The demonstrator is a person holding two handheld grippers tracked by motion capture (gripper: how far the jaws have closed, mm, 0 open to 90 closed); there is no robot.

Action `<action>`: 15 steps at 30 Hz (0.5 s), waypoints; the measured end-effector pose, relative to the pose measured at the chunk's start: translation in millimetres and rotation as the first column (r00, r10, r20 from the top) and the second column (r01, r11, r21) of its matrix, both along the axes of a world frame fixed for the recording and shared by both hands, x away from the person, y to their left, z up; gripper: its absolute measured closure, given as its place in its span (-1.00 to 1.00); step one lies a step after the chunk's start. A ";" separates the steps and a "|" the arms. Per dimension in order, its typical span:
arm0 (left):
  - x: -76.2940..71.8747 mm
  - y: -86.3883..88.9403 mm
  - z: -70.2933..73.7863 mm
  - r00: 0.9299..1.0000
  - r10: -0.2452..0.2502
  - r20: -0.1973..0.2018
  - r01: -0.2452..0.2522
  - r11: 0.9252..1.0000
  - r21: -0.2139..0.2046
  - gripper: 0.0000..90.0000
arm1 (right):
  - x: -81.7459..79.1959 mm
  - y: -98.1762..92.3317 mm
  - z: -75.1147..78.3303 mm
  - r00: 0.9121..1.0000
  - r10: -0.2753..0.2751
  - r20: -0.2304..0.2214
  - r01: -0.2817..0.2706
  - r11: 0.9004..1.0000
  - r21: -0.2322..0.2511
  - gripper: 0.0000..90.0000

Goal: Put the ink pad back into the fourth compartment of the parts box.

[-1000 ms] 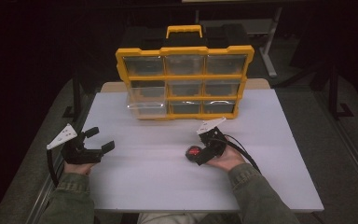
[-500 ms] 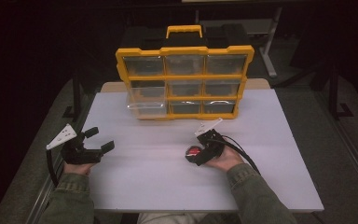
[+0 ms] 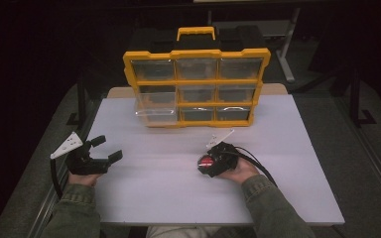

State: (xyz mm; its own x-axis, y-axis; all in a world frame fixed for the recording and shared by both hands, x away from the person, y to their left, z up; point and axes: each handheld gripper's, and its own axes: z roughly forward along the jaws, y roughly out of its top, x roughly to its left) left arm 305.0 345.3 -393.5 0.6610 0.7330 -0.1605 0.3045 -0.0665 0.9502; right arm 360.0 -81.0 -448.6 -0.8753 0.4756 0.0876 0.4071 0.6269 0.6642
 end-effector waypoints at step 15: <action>0.3 0.5 -0.1 1.000 -0.001 -0.002 0.001 1.000 -0.001 -1.00 | -0.2 -1.5 2.7 1.000 -0.010 0.001 0.010 1.000 0.012 -0.35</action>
State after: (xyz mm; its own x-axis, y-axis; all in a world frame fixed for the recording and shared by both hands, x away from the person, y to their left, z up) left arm 305.3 345.8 -393.6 0.6612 0.7325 -0.1620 0.3059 -0.0660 0.9498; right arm 359.7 -82.5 -445.9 -0.8706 0.4831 0.0930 0.4128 0.6146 0.6722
